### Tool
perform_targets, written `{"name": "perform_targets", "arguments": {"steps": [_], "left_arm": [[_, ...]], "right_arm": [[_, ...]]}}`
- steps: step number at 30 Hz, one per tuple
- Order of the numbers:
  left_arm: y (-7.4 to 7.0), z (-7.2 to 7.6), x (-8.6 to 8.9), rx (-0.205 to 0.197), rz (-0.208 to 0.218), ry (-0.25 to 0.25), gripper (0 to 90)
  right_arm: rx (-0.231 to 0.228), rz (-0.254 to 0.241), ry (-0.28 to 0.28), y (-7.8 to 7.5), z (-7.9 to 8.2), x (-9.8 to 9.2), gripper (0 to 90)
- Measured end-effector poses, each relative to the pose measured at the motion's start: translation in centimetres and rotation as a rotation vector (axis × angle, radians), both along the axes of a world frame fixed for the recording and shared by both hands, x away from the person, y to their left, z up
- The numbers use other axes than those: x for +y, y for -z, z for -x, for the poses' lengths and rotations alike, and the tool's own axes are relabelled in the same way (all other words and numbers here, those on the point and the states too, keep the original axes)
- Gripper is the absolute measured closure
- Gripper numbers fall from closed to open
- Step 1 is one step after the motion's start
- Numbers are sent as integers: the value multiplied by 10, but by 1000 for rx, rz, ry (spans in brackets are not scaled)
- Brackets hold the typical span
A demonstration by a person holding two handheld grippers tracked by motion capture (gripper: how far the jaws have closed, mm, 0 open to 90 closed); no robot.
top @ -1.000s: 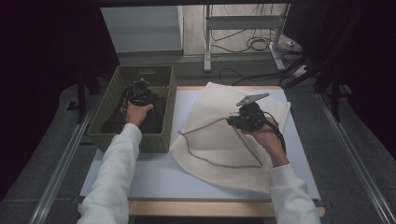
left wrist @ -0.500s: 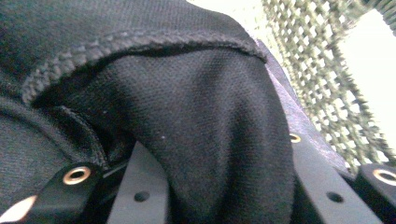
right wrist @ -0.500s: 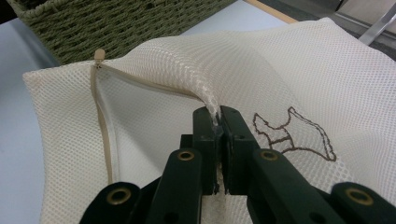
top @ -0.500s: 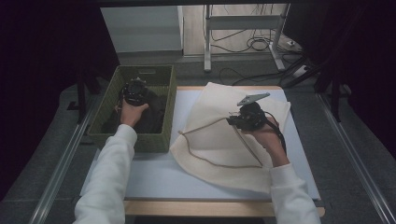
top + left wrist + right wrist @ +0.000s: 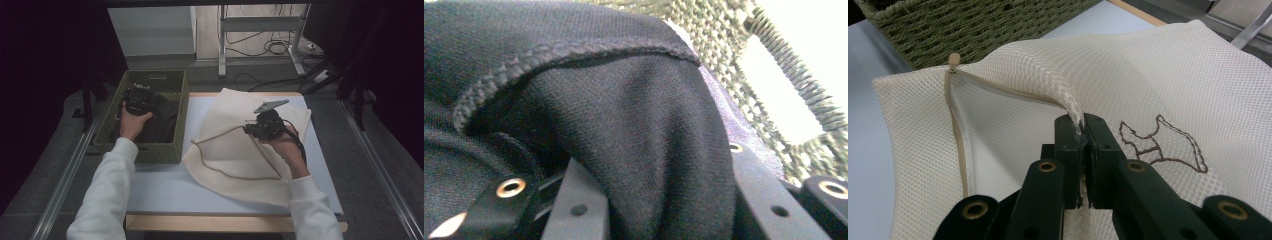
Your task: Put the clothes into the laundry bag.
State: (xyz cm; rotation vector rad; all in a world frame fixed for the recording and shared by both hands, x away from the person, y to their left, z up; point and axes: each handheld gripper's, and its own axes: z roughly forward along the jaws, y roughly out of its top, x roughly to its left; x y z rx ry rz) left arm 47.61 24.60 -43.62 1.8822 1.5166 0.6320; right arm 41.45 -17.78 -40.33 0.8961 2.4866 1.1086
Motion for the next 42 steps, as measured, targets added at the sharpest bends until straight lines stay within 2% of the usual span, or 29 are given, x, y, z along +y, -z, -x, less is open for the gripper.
{"name": "perform_targets", "arguments": {"steps": [2,6,13,19,24,33,42], "left_arm": [[-2,3,1,-15,14,4,711],[-7,8,2,-42,16,10,711],[-18,19,7,-112,44,12,712],[-28,29,9,-165,49,23,713],[-35,38,13,-201,76,20,713],[-48,49,13,-261,77,24,714],[-70,62,10,-323,71,43,715]], "right_arm": [[0,-2,2,0,0,0,851],[-1,0,-1,0,0,0,851],[-3,-3,-1,-1,0,0,851],[-2,-2,0,-1,0,0,851],[-3,-2,-1,-1,1,0,852],[-4,1,-2,-1,0,1,852],[0,-3,-3,-1,0,0,852]]}}
